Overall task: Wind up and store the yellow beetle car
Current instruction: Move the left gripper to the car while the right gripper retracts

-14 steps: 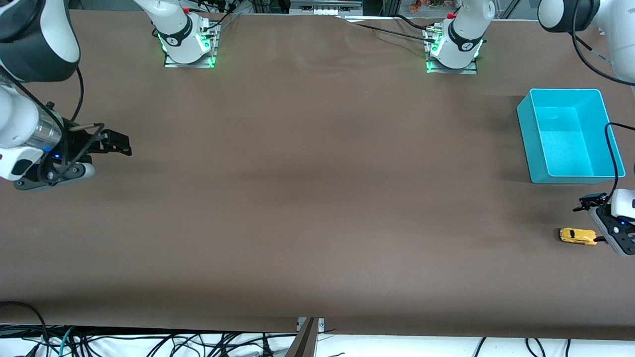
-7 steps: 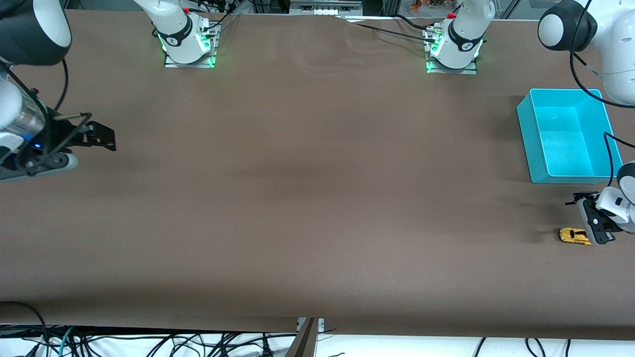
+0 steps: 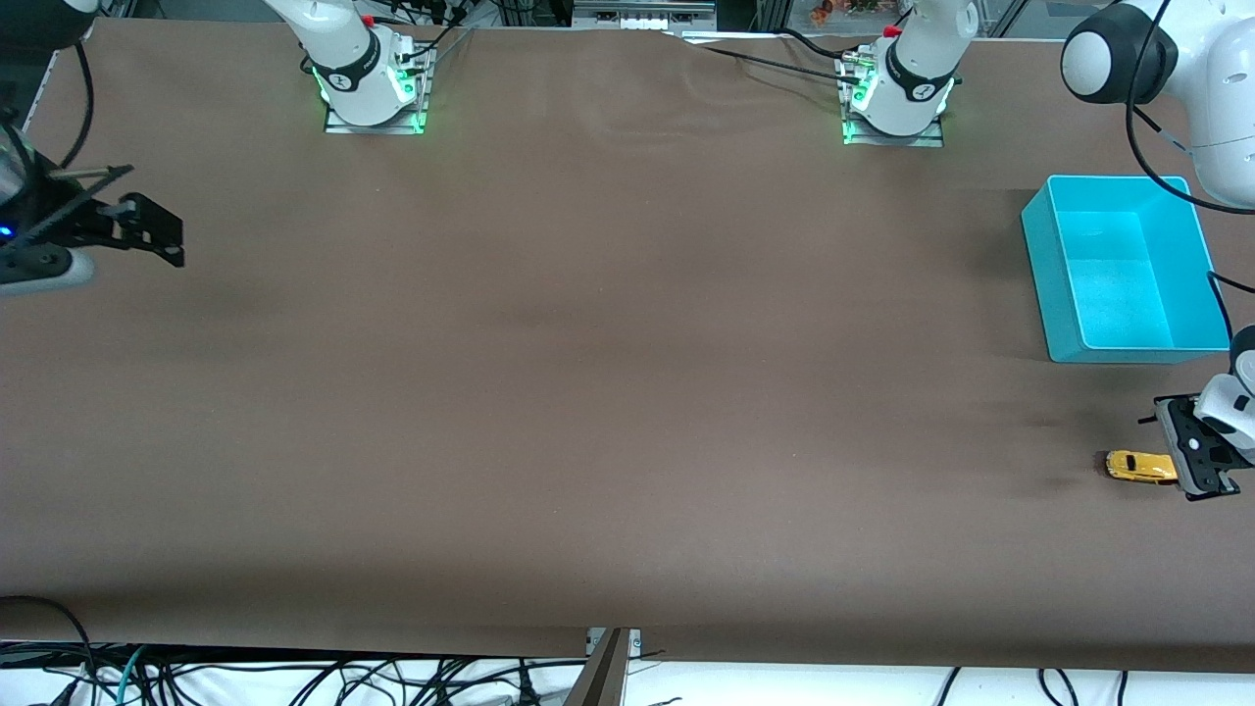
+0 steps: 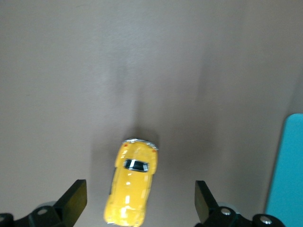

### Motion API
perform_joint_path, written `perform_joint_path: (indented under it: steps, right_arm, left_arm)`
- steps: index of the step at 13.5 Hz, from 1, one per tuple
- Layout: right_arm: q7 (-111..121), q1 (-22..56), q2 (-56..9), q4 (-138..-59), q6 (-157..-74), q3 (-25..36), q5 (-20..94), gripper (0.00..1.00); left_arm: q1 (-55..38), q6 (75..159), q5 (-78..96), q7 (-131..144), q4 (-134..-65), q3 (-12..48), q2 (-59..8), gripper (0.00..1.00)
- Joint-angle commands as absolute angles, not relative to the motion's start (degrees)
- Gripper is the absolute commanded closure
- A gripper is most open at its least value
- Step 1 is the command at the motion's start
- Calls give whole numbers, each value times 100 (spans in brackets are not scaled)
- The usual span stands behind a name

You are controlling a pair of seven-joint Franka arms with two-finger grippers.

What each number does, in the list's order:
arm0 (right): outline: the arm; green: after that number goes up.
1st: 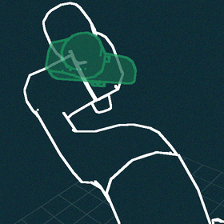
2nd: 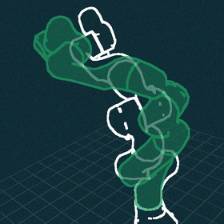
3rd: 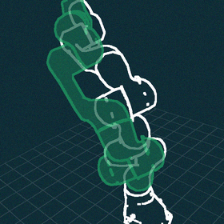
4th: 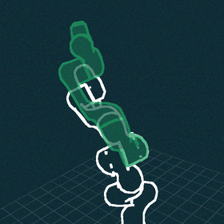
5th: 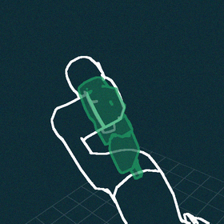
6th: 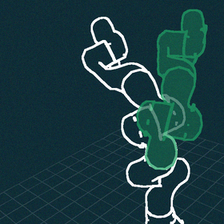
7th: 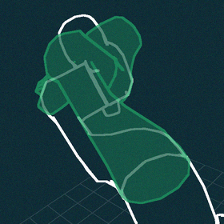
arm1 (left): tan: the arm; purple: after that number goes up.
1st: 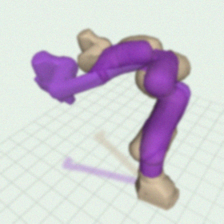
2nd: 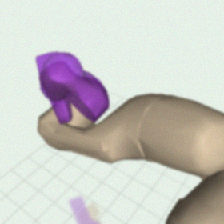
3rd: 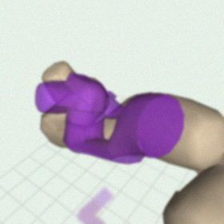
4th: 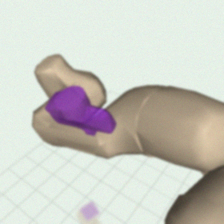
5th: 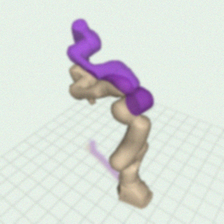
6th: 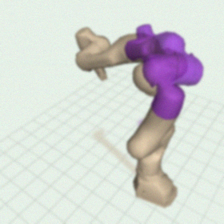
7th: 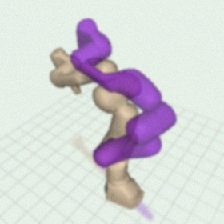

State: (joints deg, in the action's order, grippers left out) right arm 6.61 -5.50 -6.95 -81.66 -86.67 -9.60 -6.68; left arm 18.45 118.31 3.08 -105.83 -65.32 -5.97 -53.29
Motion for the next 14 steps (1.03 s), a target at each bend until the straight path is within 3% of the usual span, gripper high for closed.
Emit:
perform_joint_path:
  steps: [1, 14]
  right_arm:
    - [554, -545, -483, -8455, -8631, -809, -694, 0]
    - [255, -439, -562, -8543, -8604, -545, -659, 0]
  left_arm:
    - [1872, 12093, 281, -10916, -6275, -642, -5642, 0]
    - [2013, 12270, 299, -11188, -6293, -642, -5827, 0]
